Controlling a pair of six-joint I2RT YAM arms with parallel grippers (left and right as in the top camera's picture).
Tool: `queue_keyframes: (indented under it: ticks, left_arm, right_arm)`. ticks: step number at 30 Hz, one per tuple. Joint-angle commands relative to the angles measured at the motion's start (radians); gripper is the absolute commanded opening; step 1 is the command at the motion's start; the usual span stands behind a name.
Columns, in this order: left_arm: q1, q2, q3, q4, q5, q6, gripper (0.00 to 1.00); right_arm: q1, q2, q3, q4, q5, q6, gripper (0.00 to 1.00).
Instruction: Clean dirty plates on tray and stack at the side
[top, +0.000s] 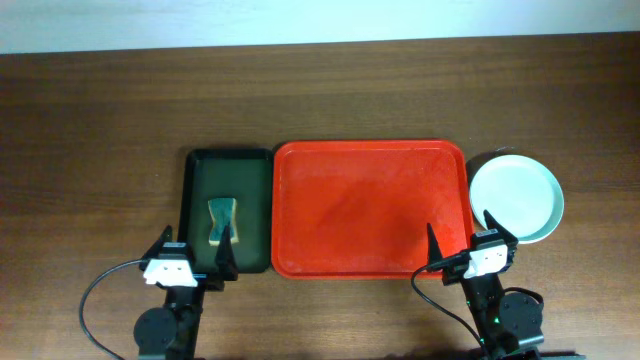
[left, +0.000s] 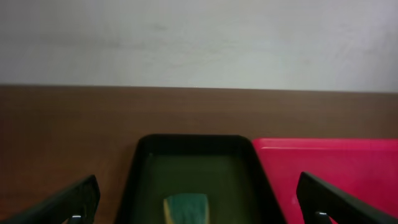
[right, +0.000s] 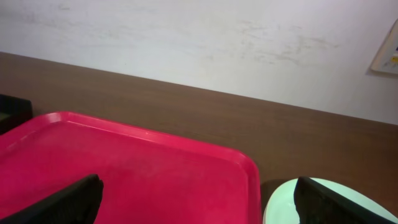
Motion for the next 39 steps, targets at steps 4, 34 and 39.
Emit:
queue_keyframes:
  ticks: [4, 34, 39]
  left_arm:
    - [-0.005, -0.006, -0.002, -0.010, -0.019, 0.168, 0.99]
    - [-0.005, -0.005, -0.002, -0.012, -0.045, 0.194, 0.99]
    - [-0.005, -0.005, -0.002, -0.012, -0.045, 0.194, 0.99]
  right_arm:
    - [0.005, -0.008, -0.005, -0.006, 0.017, 0.001, 0.98]
    - [0.005, -0.008, -0.005, -0.006, 0.017, 0.001, 0.98]
    - [0.005, -0.008, -0.005, -0.006, 0.017, 0.001, 0.98]
